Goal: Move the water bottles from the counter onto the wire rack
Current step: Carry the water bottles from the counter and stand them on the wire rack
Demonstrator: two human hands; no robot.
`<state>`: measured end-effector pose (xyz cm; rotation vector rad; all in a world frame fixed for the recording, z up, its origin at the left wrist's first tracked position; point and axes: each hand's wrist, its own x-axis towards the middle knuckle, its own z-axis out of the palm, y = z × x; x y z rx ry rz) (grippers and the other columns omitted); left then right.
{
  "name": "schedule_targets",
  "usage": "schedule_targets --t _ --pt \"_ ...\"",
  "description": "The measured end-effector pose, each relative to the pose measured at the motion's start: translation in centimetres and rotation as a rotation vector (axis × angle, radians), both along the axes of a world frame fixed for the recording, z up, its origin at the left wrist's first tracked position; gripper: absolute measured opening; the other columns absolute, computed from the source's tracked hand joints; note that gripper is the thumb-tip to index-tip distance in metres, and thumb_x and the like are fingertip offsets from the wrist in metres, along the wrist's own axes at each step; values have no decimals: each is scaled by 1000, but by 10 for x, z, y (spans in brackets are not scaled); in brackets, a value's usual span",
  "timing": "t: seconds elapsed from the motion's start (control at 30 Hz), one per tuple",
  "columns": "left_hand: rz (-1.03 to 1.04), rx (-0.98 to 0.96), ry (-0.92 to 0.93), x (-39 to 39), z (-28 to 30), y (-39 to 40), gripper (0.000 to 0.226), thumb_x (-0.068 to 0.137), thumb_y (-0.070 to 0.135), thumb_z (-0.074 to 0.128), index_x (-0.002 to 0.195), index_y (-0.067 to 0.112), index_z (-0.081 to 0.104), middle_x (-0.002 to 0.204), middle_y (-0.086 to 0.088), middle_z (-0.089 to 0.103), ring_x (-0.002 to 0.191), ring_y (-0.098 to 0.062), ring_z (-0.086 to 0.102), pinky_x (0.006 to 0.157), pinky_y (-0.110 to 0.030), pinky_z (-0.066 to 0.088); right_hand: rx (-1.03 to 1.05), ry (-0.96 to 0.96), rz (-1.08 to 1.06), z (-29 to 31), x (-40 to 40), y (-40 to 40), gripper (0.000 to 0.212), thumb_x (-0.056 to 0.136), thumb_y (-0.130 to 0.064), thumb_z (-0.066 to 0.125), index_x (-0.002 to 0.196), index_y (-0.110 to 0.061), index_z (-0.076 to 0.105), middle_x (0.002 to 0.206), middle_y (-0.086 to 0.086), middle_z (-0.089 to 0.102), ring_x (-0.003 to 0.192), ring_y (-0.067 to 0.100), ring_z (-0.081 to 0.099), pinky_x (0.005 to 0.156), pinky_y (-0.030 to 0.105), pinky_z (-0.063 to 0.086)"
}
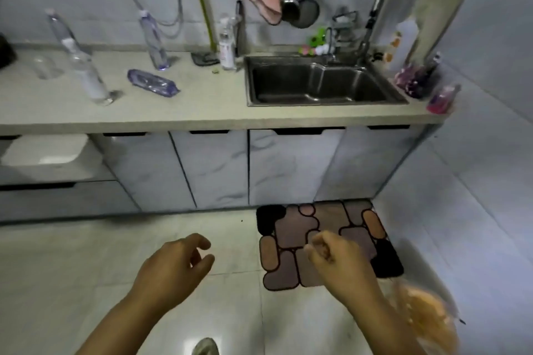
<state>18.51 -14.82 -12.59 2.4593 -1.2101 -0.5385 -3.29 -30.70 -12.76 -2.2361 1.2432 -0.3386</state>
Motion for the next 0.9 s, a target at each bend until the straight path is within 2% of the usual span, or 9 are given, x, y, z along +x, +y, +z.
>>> schedule_targets --t 0.1,0.2,0.27,0.37,0.53,0.67,0.8,0.9 --pt "107 -17 -5 64 0 19 26 86 43 55 110 34 57 78 17 59 75 -2 56 63 -22 44 15 -10 75 5 78 4 24 87 -36 55 97 -15 62 78 -3 58 74 14 54 62 28 41" --pt "189 -68 -11 133 3 30 28 86 43 56 112 33 57 81 15 58 74 -3 55 61 -21 41 5 -38 140 13 157 10 25 87 -38 55 102 -19 62 83 -3 63 78 15 57 70 31 49" --pt "219 -98 -4 164 6 31 30 85 43 57 113 32 58 83 15 57 75 -3 55 61 -21 41 0 -41 174 18 195 12 26 87 -39 54 104 -21 62 81 -5 60 79 14 56 69 32 49" --pt "252 -127 18 199 4 31 30 85 43 57 113 32 58 83 16 57 74 -2 55 59 -19 40 -72 -1 228 18 240 8 26 86 -43 53 101 -24 61 77 -9 57 73 12 54 62 28 44" --pt "289 -89 70 239 -7 25 30 86 44 56 113 32 57 86 15 59 77 -3 57 63 -20 43 -60 27 302 11 302 -8 27 87 -41 55 103 -20 61 78 -8 54 74 12 52 65 27 43" --pt "314 -55 74 278 -17 5 32 87 45 54 116 32 56 88 14 59 77 -2 56 60 -16 40 -31 -1 341 3 351 -34 27 86 -38 57 105 -18 62 85 -4 59 76 10 52 67 26 43" --pt "334 -46 48 331 -14 -35 32 87 42 54 116 30 57 89 11 62 79 -7 58 67 -23 47 -29 -32 380 -3 411 -74 29 87 -39 57 107 -18 61 82 -5 56 77 13 54 67 26 44" --pt "353 -56 19 369 -3 -66 31 87 42 55 116 29 57 90 9 64 79 -8 60 65 -22 45 -12 -45 420 0 460 -105 30 87 -39 56 109 -19 61 85 -4 60 80 14 57 70 25 45"
